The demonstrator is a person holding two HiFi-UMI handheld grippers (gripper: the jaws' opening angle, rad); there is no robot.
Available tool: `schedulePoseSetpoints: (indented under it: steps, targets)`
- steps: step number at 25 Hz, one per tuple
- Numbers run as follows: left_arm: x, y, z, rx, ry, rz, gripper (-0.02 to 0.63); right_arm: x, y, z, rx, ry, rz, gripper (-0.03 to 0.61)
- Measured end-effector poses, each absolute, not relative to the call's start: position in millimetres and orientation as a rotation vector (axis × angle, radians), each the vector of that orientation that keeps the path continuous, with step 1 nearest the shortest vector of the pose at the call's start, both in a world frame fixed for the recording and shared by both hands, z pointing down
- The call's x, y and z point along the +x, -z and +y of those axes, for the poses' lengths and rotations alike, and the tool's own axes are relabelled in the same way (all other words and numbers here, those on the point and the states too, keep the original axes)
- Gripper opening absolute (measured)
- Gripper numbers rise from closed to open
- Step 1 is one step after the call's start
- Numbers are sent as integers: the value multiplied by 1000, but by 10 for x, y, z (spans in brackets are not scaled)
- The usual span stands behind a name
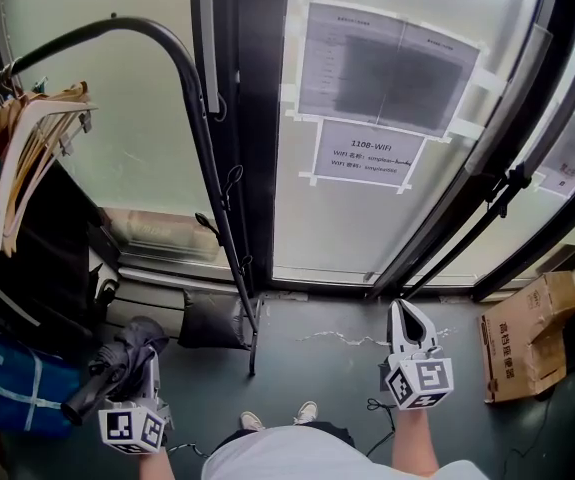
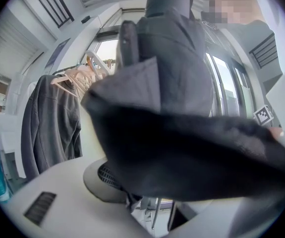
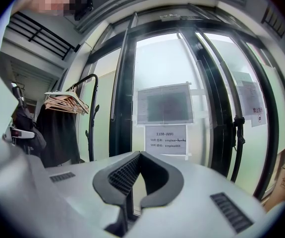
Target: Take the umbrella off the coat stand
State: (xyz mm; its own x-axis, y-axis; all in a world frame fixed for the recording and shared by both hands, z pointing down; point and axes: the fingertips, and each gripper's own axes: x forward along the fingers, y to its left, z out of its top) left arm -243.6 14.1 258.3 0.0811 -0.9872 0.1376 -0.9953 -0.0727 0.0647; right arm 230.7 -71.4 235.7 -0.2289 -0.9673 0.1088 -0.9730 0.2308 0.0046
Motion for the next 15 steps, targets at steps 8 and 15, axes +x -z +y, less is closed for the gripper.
schedulePoseSetpoints:
  steps: [8,15]
  targets:
    - [-2460,-2571,100,2221,-66,-2008,230,2077,-2365,-760,1826,-139,-2477,17]
    - [-2560,-2565,120,2225,-38,-1993,230,1888,-2362,-765,1793,-115,-2483,17]
